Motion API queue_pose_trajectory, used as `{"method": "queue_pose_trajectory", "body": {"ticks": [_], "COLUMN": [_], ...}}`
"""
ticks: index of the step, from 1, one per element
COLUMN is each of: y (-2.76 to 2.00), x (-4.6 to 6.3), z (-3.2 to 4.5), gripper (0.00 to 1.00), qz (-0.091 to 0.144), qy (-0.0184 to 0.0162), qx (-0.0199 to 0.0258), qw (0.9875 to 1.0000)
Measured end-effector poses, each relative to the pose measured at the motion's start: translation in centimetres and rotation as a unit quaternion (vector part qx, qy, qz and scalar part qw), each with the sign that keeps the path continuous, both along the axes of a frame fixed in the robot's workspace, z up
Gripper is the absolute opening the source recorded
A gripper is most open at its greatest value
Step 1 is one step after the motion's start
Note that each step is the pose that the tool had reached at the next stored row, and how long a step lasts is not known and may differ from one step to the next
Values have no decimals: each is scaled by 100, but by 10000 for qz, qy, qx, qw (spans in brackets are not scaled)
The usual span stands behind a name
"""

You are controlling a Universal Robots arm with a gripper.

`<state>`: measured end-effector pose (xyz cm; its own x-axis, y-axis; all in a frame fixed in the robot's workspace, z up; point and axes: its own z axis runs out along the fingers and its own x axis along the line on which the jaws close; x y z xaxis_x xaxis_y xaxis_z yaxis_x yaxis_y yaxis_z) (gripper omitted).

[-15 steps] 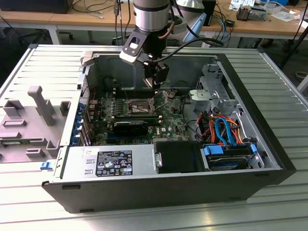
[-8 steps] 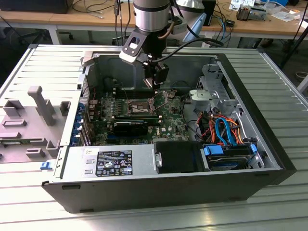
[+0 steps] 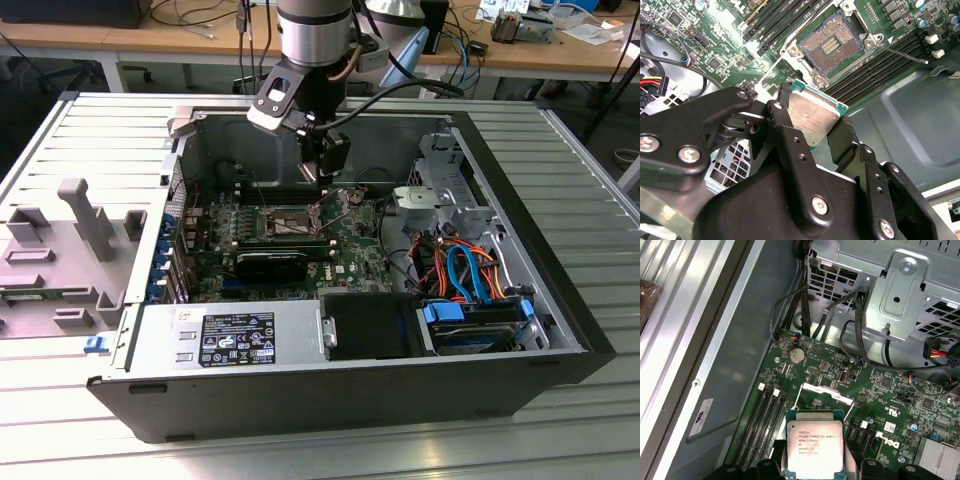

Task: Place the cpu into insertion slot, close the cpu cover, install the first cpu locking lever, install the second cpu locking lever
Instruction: 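Place the cpu into insertion slot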

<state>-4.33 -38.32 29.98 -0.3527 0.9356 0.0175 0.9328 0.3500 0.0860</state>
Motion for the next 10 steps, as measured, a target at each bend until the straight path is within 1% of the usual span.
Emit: {"method": "queue_pose_trajectory", "body": {"ticks": [10], "y": [0], "x": [0], "z": [-8], "gripper": [55], "qz": [-89], "qy": [0], "qx": [0], "qw": [10000]}}
